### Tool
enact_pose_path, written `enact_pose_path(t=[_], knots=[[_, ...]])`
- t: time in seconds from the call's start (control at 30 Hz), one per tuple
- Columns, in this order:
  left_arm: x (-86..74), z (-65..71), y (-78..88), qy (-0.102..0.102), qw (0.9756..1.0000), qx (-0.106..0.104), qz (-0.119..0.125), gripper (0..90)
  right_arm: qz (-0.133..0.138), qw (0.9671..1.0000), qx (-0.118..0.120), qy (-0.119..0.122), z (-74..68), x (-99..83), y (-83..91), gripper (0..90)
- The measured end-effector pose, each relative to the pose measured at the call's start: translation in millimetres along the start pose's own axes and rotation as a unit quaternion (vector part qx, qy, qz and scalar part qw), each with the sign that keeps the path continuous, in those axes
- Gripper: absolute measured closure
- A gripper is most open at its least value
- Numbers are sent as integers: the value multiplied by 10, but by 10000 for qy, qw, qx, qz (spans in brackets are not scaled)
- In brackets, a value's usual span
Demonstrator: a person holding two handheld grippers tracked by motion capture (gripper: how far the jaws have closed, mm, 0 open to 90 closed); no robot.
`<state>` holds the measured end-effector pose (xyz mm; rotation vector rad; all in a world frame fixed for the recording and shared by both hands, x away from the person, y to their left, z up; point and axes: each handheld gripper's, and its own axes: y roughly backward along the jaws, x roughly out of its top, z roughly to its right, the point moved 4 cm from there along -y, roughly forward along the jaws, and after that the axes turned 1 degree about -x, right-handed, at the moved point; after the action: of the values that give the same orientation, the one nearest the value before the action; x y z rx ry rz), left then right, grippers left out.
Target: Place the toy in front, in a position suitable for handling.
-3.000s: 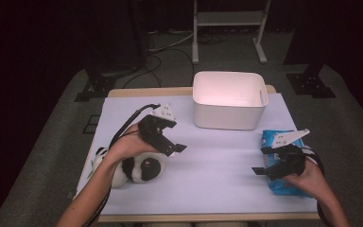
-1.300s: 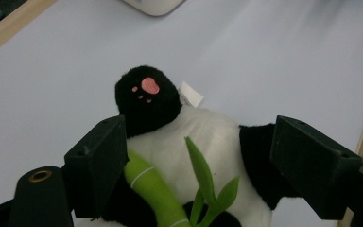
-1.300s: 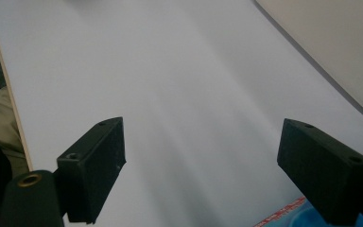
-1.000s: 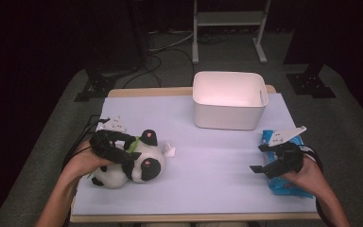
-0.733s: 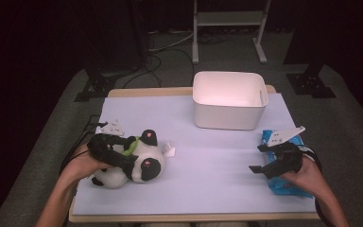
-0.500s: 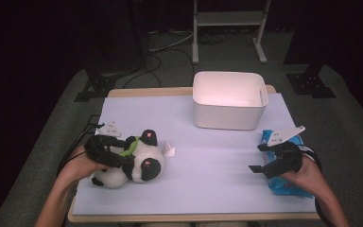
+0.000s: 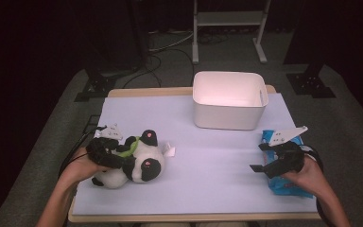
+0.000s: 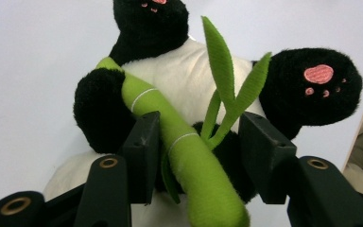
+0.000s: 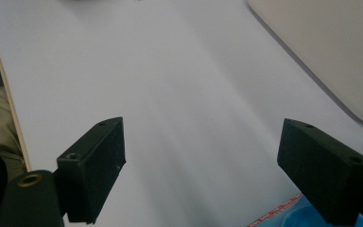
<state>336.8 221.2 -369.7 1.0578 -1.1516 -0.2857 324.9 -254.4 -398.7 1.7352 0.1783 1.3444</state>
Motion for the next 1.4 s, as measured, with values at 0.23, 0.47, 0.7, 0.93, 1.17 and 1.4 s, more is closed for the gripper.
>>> enact_pose_path(t=[0.23, 0.47, 0.7, 0.93, 1.17, 1.4], knots=[[-16, -2, -11, 35, 9999, -93, -61, 619, 4, 10000, 0, -1, -1, -20, 3, 146], [-9, 14, -17, -67, 9998, -68, -150, 662, 40, 10000, -13, 7, -2, -13, 11, 146], [-16, -20, -6, -37, 9999, -164, 13, 675, 8, 10000, 29, -29, 14, -38, -13, 146], [52, -76, 23, 98, 9999, -114, 24, 694, -7, 10000, 27, -29, 34, -33, -20, 146], [126, -126, 53, 158, 9998, -87, 111, 695, 15, 10000, 31, -46, 63, -34, -14, 146], [245, -106, 61, 120, 9998, -99, 138, 695, 52, 10000, -4, -62, 92, -44, 14, 146]])
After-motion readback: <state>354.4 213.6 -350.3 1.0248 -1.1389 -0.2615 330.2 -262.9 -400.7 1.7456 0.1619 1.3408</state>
